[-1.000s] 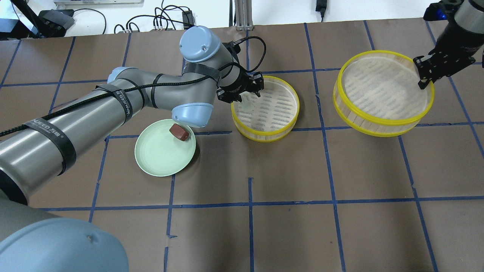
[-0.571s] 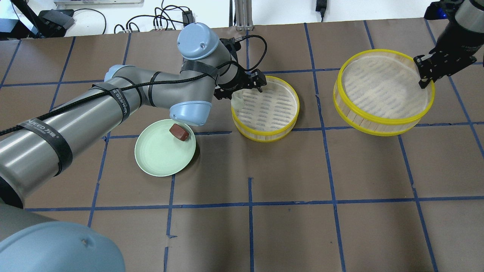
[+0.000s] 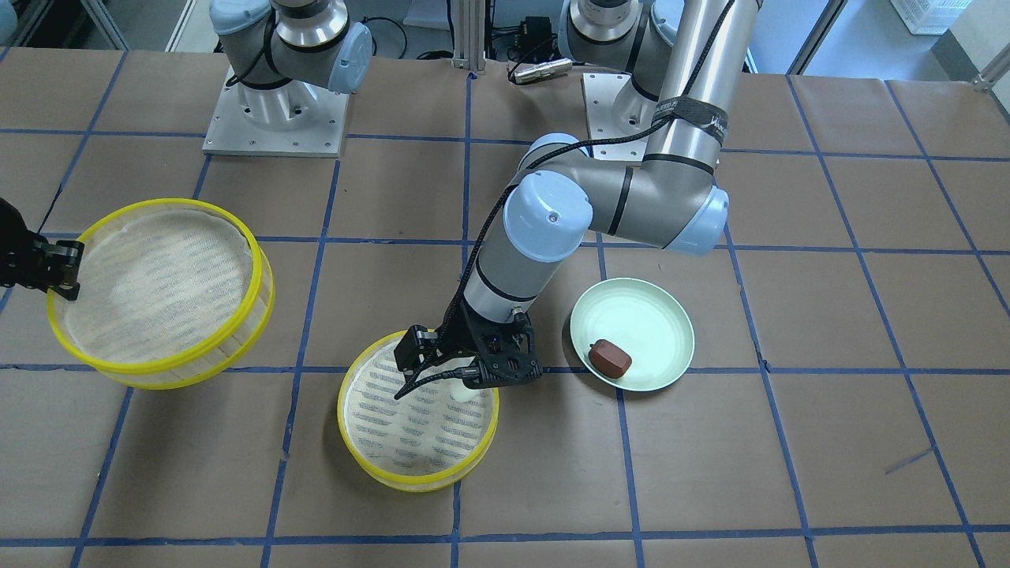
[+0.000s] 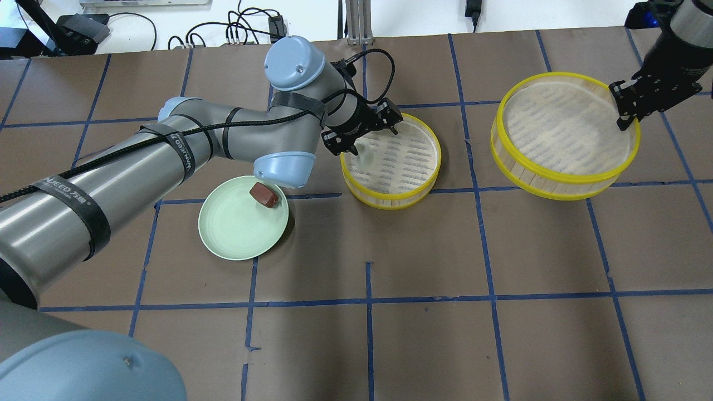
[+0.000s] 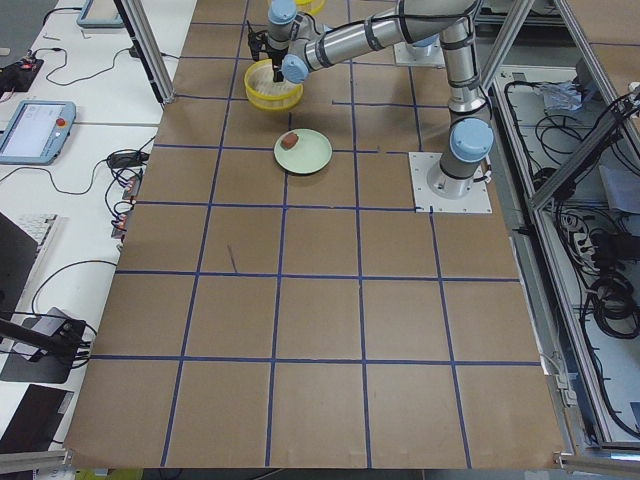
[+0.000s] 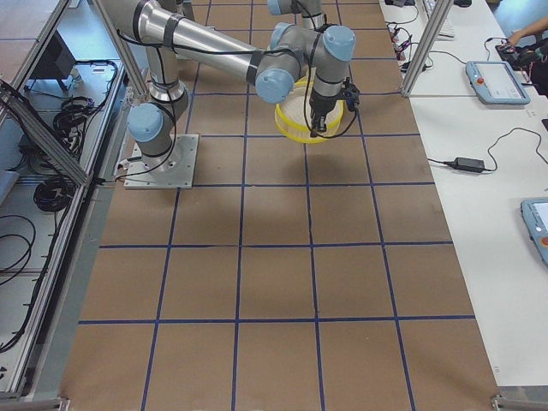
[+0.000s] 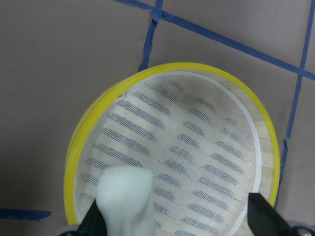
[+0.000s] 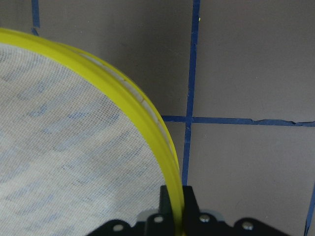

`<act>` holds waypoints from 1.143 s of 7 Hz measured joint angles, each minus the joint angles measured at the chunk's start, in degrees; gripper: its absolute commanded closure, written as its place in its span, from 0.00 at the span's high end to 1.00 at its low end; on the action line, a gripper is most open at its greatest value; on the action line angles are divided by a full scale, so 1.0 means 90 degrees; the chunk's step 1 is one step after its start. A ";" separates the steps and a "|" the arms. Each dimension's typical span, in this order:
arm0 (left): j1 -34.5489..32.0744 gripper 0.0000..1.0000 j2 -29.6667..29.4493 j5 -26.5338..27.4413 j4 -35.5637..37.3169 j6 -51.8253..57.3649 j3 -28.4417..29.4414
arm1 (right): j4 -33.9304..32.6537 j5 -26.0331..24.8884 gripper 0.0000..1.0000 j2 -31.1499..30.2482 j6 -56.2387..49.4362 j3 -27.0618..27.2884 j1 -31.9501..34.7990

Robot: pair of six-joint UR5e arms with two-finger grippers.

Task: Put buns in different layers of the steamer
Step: 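Lower the white bun into the lower tier and open the left gripper, then set the held top tier back onto the lower tier with the right gripper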

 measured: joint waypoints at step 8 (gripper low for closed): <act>0.1999 1.00 0.0975 0.0946 -0.3082 0.4973 0.0513 | -0.0270 0.0113 0.13 0.0305 0.2419 -0.0093 0.1429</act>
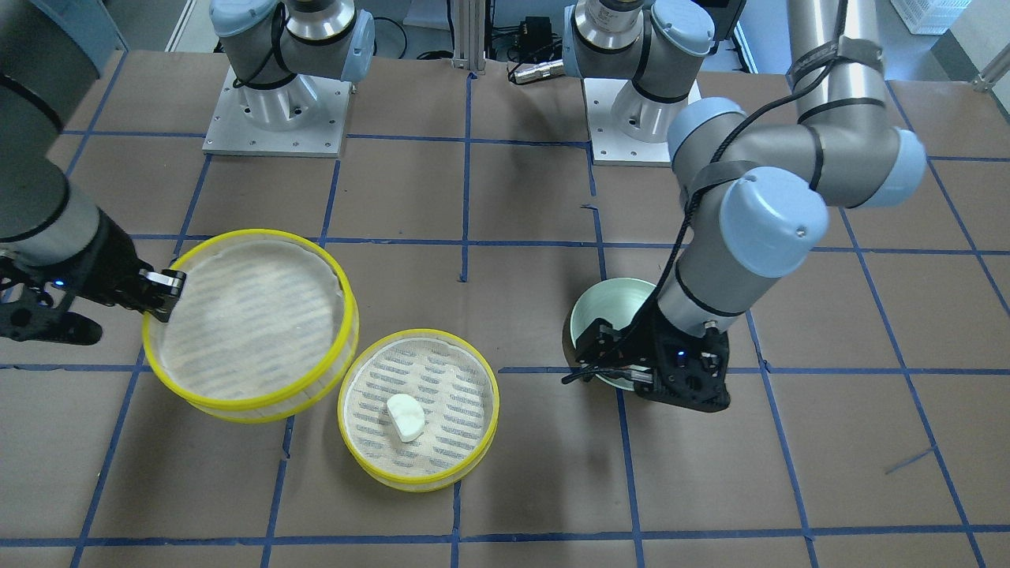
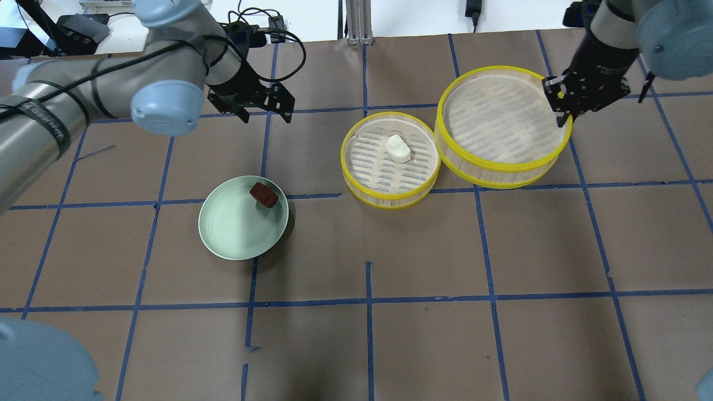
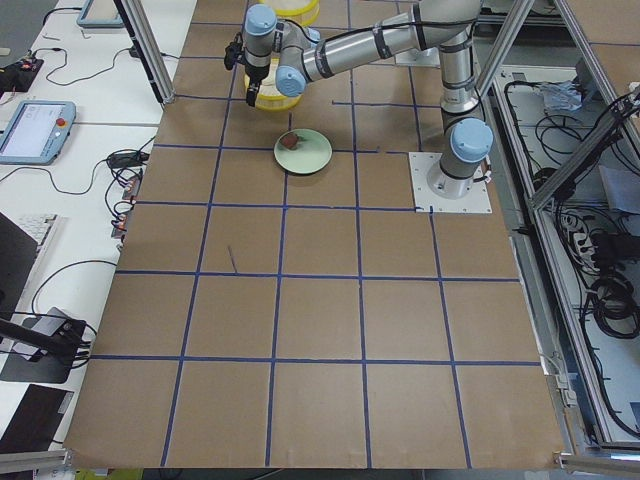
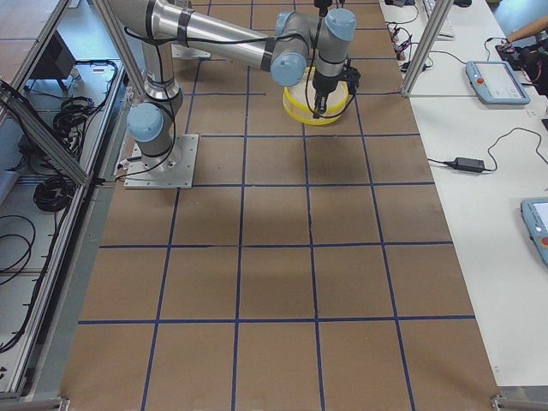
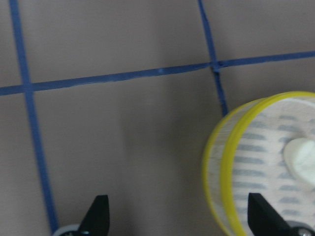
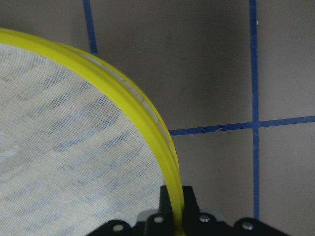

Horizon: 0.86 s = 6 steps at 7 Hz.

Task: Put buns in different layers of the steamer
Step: 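Set the held top tier back onto the lower tier with the right gripper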

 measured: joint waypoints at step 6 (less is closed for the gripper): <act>0.0349 1.00 0.1482 0.0818 -0.2180 0.0032 0.0259 | -0.1152 0.0175 0.13 0.1326 0.2285 -0.0232 0.1578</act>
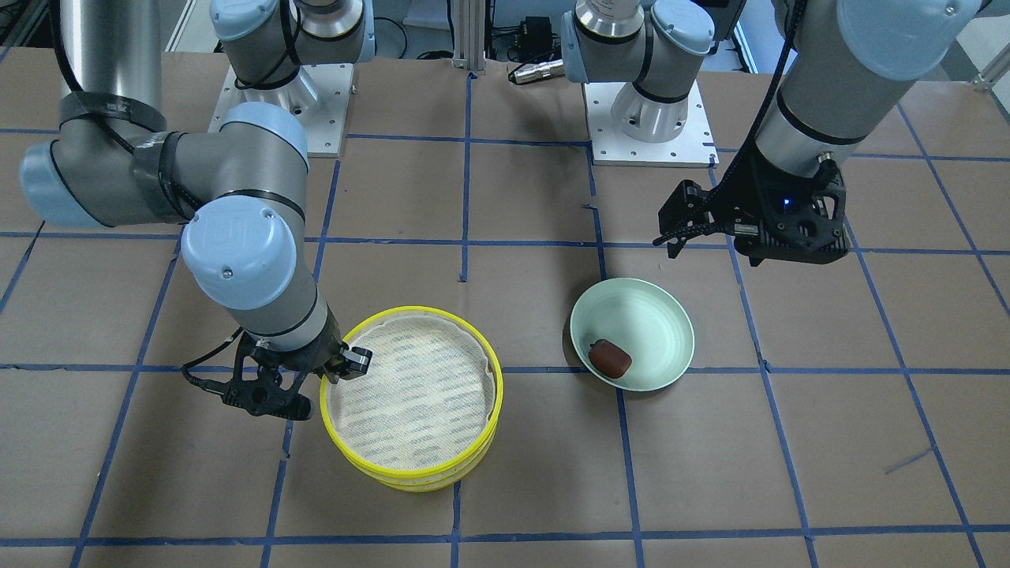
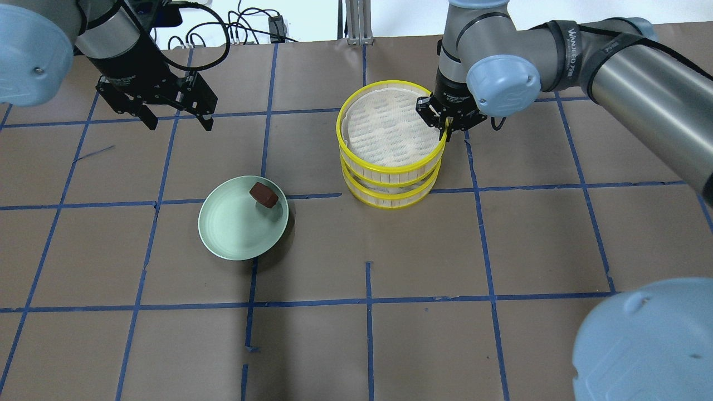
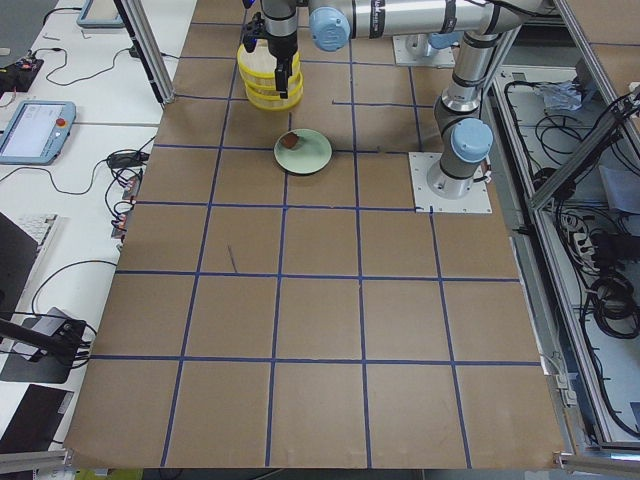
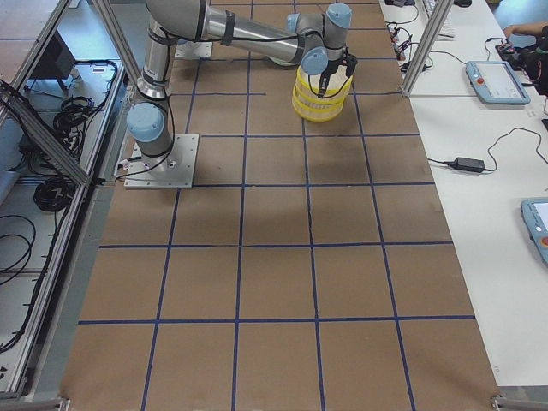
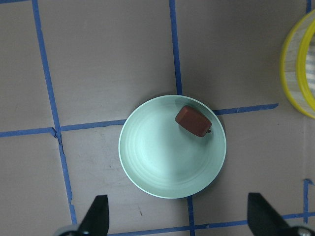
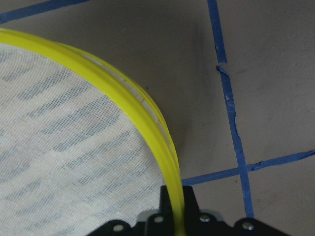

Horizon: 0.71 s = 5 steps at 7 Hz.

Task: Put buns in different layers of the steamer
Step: 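Set the held top tier back onto the lower tier with the right gripper, then move the left gripper back toward the bowl while the right holds the tier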

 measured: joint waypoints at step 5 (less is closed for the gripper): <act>-0.0010 1.00 0.0054 -0.0177 -0.0029 0.0118 -0.0141 | -0.0026 -0.0064 0.13 0.0081 -0.0139 0.0122 0.0001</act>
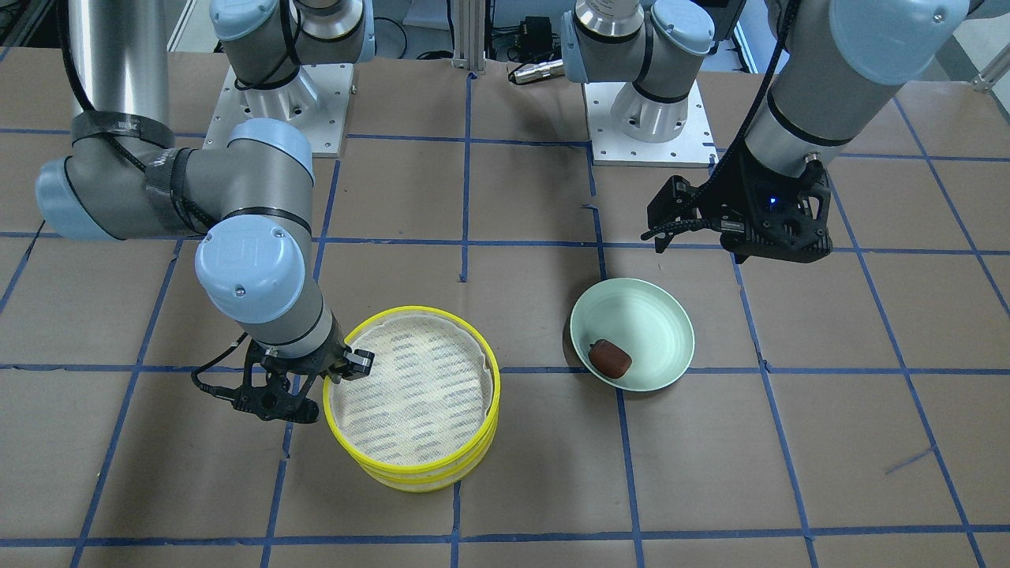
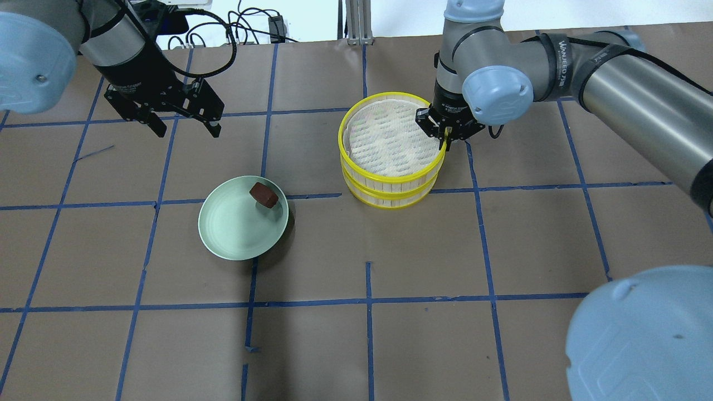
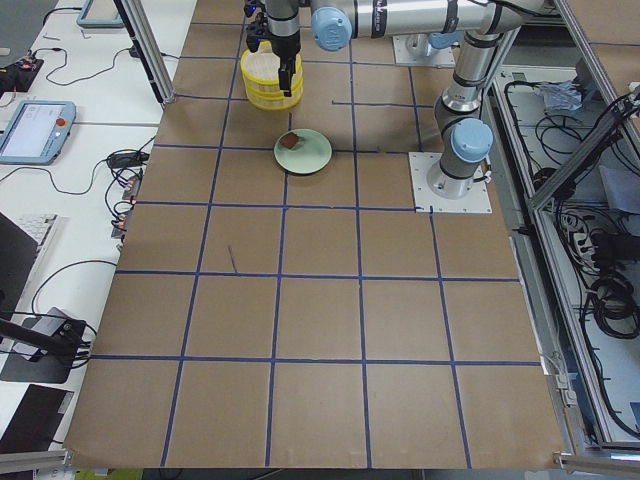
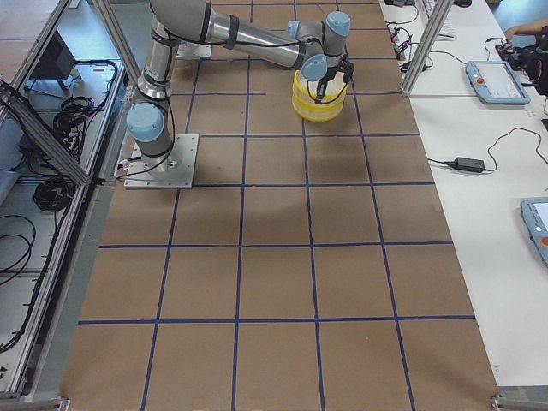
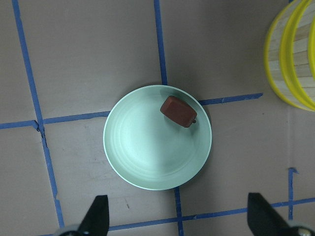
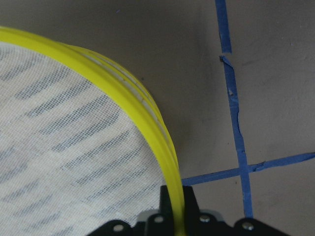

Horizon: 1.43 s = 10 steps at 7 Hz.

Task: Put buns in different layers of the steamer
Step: 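Move the left gripper back toward the bowl while the right holds the tier, then lower the left gripper into the bowl and grasp the brown bun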

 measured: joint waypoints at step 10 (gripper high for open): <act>-0.0008 1.00 -0.0253 0.0005 0.0931 0.0132 -0.0841 | -0.0026 0.0079 0.15 -0.0004 0.0114 0.0055 -0.0039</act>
